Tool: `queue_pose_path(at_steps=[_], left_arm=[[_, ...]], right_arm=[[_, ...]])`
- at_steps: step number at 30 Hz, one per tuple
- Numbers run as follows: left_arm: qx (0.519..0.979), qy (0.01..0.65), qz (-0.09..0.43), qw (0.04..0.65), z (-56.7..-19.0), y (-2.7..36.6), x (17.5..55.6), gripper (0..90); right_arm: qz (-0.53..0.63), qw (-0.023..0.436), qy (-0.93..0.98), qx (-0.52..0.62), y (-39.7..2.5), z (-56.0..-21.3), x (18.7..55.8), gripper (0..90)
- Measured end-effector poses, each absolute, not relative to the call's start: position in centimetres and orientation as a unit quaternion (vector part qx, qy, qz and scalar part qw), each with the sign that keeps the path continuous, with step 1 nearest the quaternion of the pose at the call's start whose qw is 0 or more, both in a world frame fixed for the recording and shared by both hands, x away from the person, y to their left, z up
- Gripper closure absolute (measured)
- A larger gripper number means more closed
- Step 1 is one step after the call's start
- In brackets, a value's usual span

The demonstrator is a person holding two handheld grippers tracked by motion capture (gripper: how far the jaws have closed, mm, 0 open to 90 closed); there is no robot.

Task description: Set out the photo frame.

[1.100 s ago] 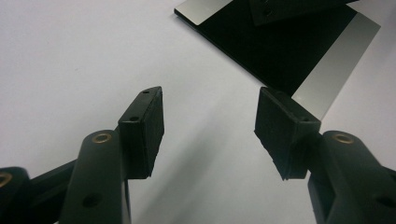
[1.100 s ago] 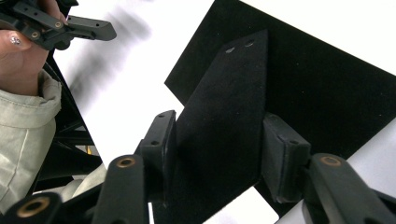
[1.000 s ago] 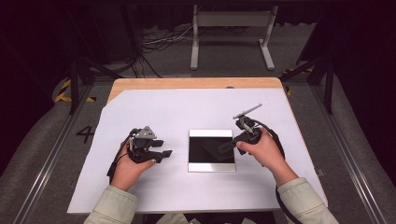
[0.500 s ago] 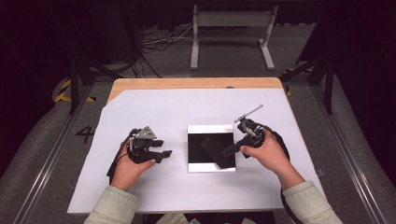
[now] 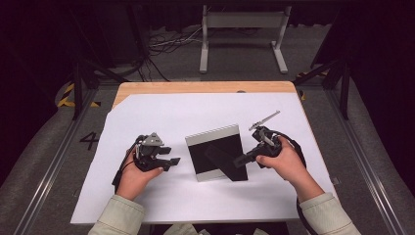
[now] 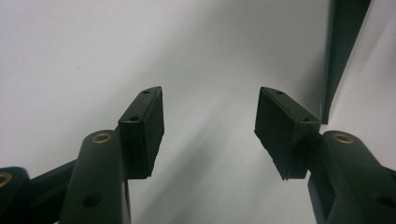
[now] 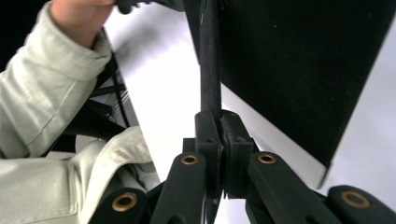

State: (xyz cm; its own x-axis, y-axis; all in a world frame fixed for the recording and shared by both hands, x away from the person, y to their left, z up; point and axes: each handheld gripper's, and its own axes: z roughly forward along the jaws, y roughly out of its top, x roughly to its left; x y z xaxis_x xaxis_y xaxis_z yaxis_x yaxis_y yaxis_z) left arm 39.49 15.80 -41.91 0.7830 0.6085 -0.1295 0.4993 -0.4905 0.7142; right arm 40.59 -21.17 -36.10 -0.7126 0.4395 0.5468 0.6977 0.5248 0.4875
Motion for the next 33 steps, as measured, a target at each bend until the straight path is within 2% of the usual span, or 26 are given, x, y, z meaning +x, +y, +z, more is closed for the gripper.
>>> queue_pose_path(at_steps=[10, 17, 18, 24, 29, 33], left_arm=[[0.859, 0.324, 0.072, 0.39, -42.0, 16.0, 39.6, 43.4], [0.86, 0.324, 0.069, 0.388, -42.1, 15.8, 39.6, 43.4], [0.86, 0.325, 0.07, 0.387, -42.1, 15.8, 39.6, 43.4], [0.86, 0.324, 0.072, 0.388, -42.2, 15.8, 39.6, 43.4], [0.862, 0.32, 0.072, 0.385, -42.2, 15.7, 39.6, 43.4], [0.862, 0.321, 0.072, 0.385, -42.2, 15.6, 39.6, 43.5]], right_arm=[[-0.373, 0.159, -0.858, -0.316, -20.8, -35.3, 39.8, 88.3], [-0.393, 0.111, -0.856, -0.316, -20.9, -34.6, 39.4, 88.4], [-0.404, 0.093, -0.855, -0.313, -21.0, -34.4, 39.3, 88.3], [-0.422, 0.062, -0.85, -0.308, -21.1, -34.4, 39.3, 88.3], [-0.431, 0.009, -0.853, -0.293, -21.0, -34.7, 39.2, 88.3], [-0.429, -0.001, -0.857, -0.283, -20.9, -35.5, 39.4, 88.3]])
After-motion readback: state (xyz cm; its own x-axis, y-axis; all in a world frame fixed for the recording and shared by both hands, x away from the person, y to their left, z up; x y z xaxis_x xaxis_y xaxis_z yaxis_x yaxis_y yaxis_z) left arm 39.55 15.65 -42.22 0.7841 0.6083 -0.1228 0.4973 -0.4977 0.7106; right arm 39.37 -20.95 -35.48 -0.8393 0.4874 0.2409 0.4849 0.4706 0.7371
